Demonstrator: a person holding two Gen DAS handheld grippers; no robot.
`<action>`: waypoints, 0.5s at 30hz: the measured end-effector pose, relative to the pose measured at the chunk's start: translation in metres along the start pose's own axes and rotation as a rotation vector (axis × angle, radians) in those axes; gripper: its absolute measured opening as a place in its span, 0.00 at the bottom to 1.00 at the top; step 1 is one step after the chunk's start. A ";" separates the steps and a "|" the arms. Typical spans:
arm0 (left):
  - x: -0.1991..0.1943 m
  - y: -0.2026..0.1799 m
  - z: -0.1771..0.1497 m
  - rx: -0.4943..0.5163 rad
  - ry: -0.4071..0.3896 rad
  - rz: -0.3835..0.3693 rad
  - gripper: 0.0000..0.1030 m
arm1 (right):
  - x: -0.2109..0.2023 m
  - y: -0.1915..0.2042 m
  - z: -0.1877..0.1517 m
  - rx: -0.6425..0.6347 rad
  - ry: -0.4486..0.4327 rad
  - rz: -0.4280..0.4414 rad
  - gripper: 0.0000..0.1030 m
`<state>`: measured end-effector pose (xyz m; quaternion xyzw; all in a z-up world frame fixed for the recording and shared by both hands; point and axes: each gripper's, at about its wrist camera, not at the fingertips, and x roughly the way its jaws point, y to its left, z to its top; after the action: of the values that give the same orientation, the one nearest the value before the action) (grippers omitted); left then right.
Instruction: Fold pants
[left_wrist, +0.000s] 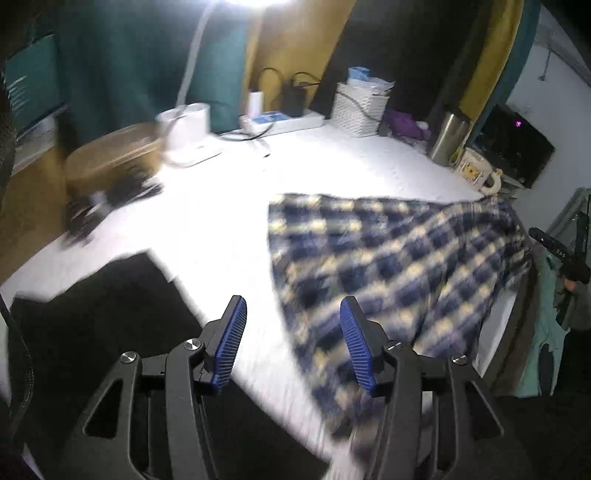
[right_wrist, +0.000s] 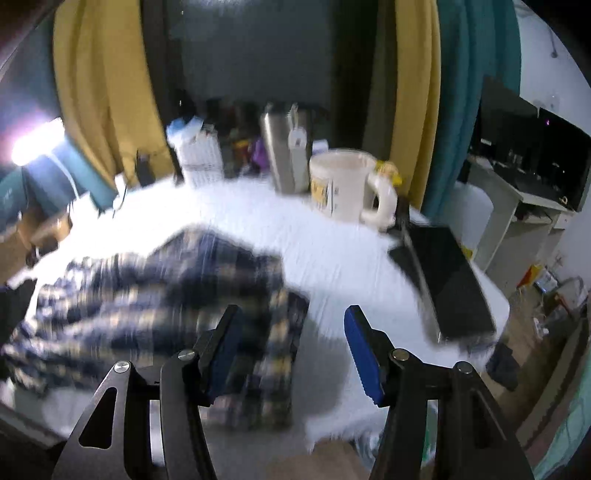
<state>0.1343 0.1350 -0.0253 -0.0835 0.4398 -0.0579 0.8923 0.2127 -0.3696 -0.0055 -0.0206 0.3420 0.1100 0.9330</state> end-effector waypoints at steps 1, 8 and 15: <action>0.010 -0.003 0.006 0.007 0.007 -0.008 0.51 | 0.005 -0.002 0.007 0.004 -0.001 0.009 0.58; 0.060 -0.004 0.029 -0.027 0.059 -0.043 0.51 | 0.056 -0.009 0.039 0.010 0.079 0.122 0.56; 0.082 -0.013 0.027 -0.009 0.099 -0.060 0.51 | 0.095 0.015 0.036 -0.081 0.192 0.212 0.56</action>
<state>0.2054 0.1101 -0.0699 -0.0976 0.4808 -0.0867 0.8671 0.3027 -0.3323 -0.0381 -0.0323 0.4253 0.2191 0.8775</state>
